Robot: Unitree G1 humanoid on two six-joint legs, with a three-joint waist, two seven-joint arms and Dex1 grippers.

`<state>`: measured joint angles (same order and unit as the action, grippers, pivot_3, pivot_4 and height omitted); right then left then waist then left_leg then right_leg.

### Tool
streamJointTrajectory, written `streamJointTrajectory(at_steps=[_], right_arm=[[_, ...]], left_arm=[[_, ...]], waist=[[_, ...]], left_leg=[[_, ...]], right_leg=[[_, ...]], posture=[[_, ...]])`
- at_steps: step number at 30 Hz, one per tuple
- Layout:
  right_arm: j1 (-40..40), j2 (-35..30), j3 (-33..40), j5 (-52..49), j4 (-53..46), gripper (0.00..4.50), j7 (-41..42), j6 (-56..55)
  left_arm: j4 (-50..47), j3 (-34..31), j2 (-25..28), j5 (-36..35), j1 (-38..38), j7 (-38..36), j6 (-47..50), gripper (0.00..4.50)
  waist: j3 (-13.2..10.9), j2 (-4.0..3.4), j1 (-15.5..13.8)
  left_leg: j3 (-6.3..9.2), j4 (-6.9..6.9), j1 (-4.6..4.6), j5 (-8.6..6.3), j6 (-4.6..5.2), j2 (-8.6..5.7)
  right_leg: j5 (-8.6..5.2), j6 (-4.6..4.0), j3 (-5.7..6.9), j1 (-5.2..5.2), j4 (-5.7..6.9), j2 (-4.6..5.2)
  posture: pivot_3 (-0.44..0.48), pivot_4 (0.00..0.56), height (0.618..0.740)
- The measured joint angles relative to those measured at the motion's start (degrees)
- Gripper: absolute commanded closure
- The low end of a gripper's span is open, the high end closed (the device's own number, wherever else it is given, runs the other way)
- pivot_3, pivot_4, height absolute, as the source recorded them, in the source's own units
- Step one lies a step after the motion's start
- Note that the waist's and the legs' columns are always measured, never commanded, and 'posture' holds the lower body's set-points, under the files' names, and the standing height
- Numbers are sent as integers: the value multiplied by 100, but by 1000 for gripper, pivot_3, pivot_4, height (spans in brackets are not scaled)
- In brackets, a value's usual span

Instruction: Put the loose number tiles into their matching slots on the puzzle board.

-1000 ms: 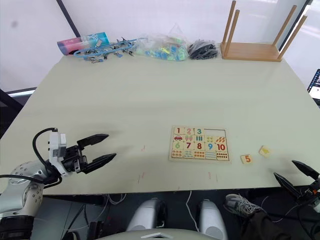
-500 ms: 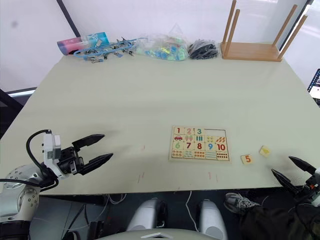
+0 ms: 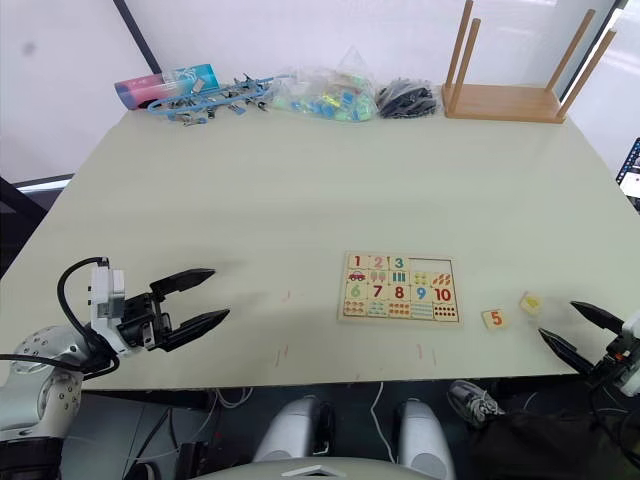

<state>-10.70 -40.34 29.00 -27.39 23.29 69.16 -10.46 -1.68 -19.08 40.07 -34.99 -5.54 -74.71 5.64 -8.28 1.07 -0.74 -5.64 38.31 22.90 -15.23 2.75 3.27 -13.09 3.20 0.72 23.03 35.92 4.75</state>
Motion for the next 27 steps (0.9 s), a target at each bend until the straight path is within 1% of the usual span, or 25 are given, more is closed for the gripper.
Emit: streamJointTrajectory(at_steps=[4,8,16,19,23,24,26,27], right_arm=[[152,-1,-224,220,-47,32,-284,58],[443,-59,-543,452,-164,32,-599,404],[532,-268,-787,630,-366,32,-721,829],[558,-372,-885,638,-484,32,-631,1069],[570,-421,-902,632,-556,32,-553,1264],[582,-430,-907,630,-571,507,-542,1303],[617,-434,-961,623,-645,1095,-512,1406],[618,-434,-965,622,-654,1524,-503,1421]], left_arm=[[0,212,60,52,267,-191,-16,0],[2,442,90,101,642,-397,-14,0],[-140,681,159,95,898,-631,155,0],[-233,814,299,73,1035,-901,183,0],[-232,854,309,53,1074,-1023,222,0],[-232,855,309,53,1107,-1027,233,0],[-232,855,309,53,1165,-1030,245,0],[-232,855,308,53,1166,-1032,247,0]], waist=[[-1,-2,8],[-1,-2,9],[-2,1,6],[-1,0,8],[-1,1,8],[-1,1,8],[-1,1,8],[-1,2,8]], left_leg=[[-1,1,0,0,0,-1],[-2,1,0,1,1,0],[-6,2,4,-2,6,-4],[-5,3,1,-2,6,-3],[-5,2,1,-2,6,-3],[-5,2,1,-2,6,-3],[-5,3,1,-2,6,-5],[-5,3,1,-2,6,-5]], right_leg=[[0,0,-1,0,0,-1],[1,0,-1,1,0,-5],[0,3,-1,0,-4,-9],[0,3,-2,-1,-2,-11],[0,3,-2,0,-3,-17],[0,3,-2,-1,-3,-18],[0,3,-2,-1,-3,-19],[0,3,-2,-1,-3,-19]], posture=[[0,150,738],[0,150,738],[0,150,738],[0,150,738],[0,150,738],[0,150,738],[0,150,738],[0,150,738]])
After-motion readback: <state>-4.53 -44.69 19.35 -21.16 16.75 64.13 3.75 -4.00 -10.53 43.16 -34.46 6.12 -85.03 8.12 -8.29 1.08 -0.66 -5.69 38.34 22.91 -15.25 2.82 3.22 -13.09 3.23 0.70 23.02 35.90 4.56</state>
